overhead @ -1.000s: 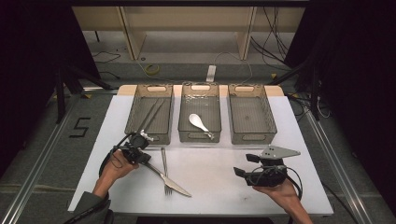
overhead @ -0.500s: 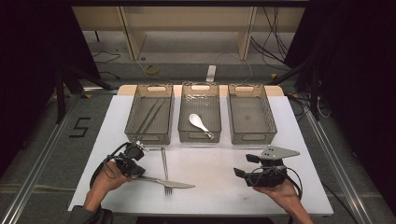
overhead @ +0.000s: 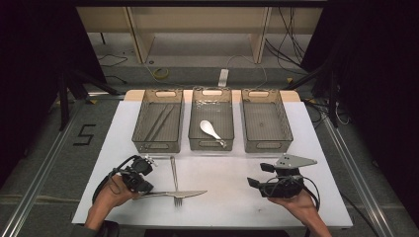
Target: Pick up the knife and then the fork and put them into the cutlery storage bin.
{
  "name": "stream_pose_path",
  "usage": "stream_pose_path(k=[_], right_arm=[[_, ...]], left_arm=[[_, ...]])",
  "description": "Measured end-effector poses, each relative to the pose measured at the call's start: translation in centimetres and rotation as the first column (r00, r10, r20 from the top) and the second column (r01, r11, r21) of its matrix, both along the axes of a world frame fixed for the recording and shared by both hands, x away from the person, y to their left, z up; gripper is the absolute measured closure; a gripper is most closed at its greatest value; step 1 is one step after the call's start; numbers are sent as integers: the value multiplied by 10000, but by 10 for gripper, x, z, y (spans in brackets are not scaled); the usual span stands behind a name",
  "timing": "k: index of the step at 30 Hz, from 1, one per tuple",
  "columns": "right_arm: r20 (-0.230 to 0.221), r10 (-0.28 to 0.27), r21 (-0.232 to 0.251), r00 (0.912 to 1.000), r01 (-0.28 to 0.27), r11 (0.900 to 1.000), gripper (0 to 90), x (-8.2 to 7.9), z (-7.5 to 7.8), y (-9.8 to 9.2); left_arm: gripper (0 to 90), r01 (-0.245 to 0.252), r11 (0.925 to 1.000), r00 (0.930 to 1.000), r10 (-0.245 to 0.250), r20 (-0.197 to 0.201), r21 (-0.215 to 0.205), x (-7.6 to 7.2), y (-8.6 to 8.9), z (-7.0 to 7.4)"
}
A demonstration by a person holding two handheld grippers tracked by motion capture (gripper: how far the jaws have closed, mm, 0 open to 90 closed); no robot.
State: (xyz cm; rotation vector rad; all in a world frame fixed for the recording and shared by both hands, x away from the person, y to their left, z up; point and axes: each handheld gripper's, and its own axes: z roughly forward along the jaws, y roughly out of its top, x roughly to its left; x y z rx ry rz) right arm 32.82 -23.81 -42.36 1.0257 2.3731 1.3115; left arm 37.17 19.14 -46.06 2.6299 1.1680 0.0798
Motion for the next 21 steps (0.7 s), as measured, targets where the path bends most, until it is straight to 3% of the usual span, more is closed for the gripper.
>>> stream_pose_path(k=[5, 8, 12, 21], right_arm=[[-11, 16, -86, 10000, -16, 10000, 288, 0, -1, 1], [-5, 34, -64, 10000, -34, 10000, 287, 0, 0, 0], [-12, 34, -73, 10000, -34, 10000, 287, 0, 0, 0], [-80, 127, -132, 9999, -128, 9998, 287, 0, -1, 1]], left_arm=[[647, 487, 9988, 9987, -486, 178, -97, -5, -4, 8], [522, 961, 9951, 9952, -965, 180, 209, -9, -10, 9], [411, 1211, 9919, 9926, -1215, 72, 375, -10, -12, 7], [453, 1769, 9832, 9842, -1762, -181, 455, -10, -9, 0]])
